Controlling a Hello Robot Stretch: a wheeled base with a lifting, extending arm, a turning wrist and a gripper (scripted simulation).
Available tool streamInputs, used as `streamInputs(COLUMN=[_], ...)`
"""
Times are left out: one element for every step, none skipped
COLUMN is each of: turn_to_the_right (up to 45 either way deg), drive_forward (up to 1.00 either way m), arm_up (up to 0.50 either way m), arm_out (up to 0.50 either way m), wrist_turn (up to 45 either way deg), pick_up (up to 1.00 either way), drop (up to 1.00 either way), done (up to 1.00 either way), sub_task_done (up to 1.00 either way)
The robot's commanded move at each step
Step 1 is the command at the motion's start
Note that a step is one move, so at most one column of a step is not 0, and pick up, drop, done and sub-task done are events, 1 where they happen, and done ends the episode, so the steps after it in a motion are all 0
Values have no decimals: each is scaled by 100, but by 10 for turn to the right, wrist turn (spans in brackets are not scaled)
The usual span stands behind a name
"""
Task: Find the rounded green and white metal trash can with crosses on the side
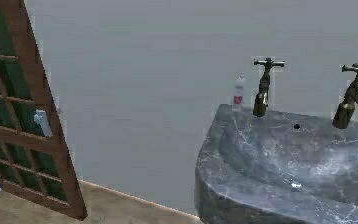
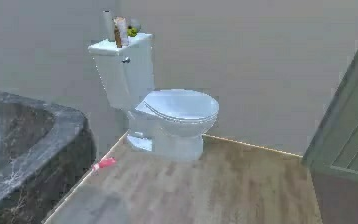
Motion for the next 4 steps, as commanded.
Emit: streamInputs(turn_to_the_right=[-450, -360, -30, 0], drive_forward=[0, 0, 0, 90], arm_up=[0, 0, 0, 0], arm_out=[0, 0, 0, 0], wrist_turn=[0, 0, 0, 0], pick_up=[0, 0, 0, 0], drop=[0, 0, 0, 0], done=[0, 0, 0, 0], sub_task_done=[0, 0, 0, 0])
